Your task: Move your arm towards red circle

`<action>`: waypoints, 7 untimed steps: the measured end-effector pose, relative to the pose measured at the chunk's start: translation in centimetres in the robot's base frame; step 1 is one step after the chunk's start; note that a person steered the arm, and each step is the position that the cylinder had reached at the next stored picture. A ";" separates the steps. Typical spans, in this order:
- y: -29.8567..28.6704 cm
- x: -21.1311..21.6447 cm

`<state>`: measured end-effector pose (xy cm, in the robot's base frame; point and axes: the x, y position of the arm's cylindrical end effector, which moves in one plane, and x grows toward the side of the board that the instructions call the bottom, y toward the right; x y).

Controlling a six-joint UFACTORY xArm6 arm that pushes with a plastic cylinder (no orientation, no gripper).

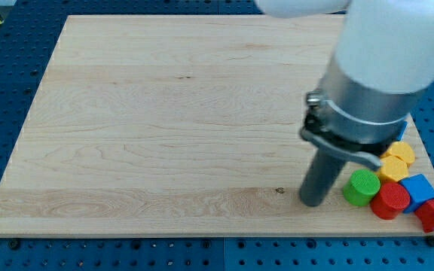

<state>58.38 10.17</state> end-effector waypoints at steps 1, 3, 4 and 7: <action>-5.8 0.0; -13.7 0.1; -11.3 2.1; -2.8 3.5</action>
<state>61.83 7.34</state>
